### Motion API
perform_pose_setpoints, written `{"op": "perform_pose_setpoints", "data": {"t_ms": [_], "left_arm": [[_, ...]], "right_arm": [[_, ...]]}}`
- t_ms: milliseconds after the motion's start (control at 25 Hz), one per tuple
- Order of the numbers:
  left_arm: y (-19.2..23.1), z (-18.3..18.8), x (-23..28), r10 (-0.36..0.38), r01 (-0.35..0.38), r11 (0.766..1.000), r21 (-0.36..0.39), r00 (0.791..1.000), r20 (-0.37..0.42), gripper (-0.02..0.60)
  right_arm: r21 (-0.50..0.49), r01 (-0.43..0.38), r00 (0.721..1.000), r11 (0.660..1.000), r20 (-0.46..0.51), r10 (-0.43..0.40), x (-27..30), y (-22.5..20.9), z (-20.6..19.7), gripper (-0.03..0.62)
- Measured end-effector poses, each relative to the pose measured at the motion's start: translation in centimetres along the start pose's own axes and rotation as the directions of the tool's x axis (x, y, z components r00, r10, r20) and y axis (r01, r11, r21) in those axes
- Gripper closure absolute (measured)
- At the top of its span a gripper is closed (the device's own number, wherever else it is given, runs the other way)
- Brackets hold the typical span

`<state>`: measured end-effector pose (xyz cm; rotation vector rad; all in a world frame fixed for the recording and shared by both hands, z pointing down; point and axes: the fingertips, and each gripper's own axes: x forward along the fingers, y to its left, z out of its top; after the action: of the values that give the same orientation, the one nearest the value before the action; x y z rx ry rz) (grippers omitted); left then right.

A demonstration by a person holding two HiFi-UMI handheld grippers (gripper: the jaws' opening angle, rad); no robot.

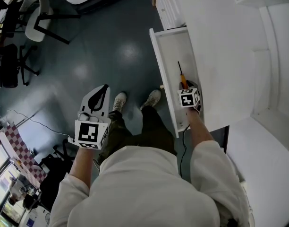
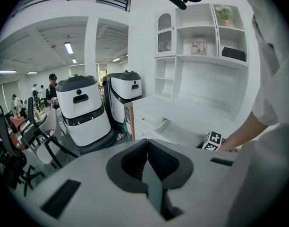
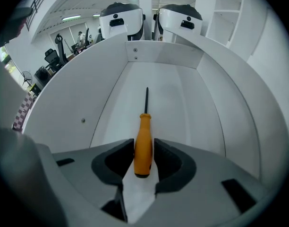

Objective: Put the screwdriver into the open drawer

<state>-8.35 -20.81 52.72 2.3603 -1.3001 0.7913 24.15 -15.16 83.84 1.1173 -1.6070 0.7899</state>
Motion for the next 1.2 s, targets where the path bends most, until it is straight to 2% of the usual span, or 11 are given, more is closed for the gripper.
{"op": "perform_pose_setpoints", "data": {"t_ms": [680, 1200], "left_arm": [[-1.0, 2.0, -0.4, -0.047, 0.046, 0.999, 0.029, 0.997, 0.056, 0.576], [-0.7, 3.8, -1.6, -0.086, 0.080, 0.995, 0.056, 0.989, 0.119, 0.576]], "right_arm": [[0.040, 0.010, 0.991, 0.999, 0.134, -0.016, -5.2, 0.4, 2.8, 0.459], [0.080, 0.041, 0.957, 0.996, 0.282, -0.062, -11.4, 0.8, 5.9, 0.461]]}}
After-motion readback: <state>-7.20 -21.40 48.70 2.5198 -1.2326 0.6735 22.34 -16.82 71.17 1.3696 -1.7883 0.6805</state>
